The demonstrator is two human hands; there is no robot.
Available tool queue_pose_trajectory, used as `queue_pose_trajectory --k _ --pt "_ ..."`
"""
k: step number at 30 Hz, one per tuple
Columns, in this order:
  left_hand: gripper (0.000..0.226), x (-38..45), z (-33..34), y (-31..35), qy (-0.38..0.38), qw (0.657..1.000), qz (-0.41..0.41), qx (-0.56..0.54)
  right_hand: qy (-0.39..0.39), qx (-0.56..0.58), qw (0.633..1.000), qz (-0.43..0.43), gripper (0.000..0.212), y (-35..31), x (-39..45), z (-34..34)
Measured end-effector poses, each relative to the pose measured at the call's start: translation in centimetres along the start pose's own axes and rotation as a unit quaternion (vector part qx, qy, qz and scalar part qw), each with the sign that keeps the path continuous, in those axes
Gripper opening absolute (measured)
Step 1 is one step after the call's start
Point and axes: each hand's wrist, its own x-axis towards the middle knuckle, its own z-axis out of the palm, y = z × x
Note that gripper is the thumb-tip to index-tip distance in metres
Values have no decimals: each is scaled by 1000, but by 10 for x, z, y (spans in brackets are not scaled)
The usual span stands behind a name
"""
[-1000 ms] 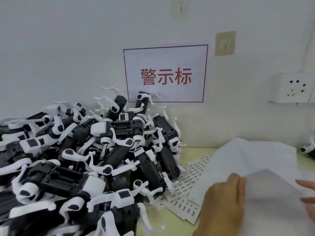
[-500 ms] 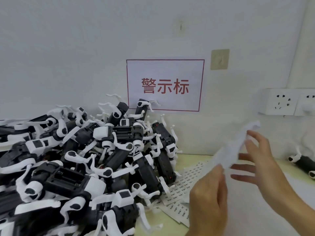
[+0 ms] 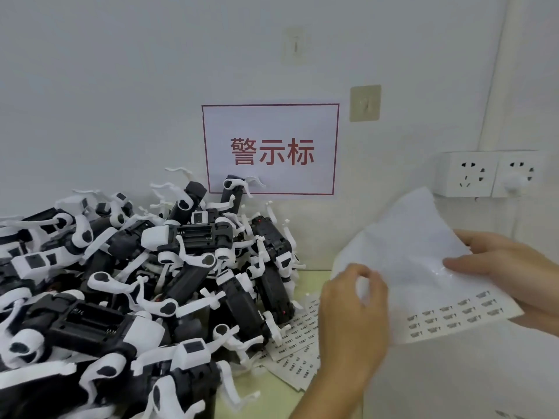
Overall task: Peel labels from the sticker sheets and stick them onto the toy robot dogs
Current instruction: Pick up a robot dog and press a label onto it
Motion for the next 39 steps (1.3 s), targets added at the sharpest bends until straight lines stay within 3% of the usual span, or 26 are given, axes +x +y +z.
queue_pose_trajectory --k 2,4,9,15,19,24,26,29,33,36,39 --pt "25 13 -11 2 26 997 -72 -5 10 12 1000 -23 43 -4 -3 -3" --pt "34 20 -20 1 14 994 -102 37 -2 37 999 -38 35 -8 -5 -2" --pt "50 19 -22 8 23 990 -100 99 -30 81 994 -73 40 -6 -6 15" --pt "45 23 -31 13 66 992 -106 20 -25 115 988 -104 40 -2 -4 28" --pt "45 19 -32 17 33 992 -55 111 -44 111 988 -99 40 0 -2 31" --pt "42 16 -36 30 -36 987 108 111 -79 81 991 -69 50 -8 -5 1" --pt "35 16 -36 35 -20 978 161 128 -47 74 995 -54 50 -15 -10 -12" --pt "6 15 -37 45 27 974 179 133 88 102 989 -52 33 -21 -11 -18" --pt "49 11 -37 55 114 968 161 157 262 206 941 -64 11 -16 -10 24" --pt "69 7 -36 62 84 989 45 111 274 301 905 -120 21 -11 -12 71" --pt "68 9 -41 66 44 998 -17 32 264 347 884 -165 26 -9 -17 103"
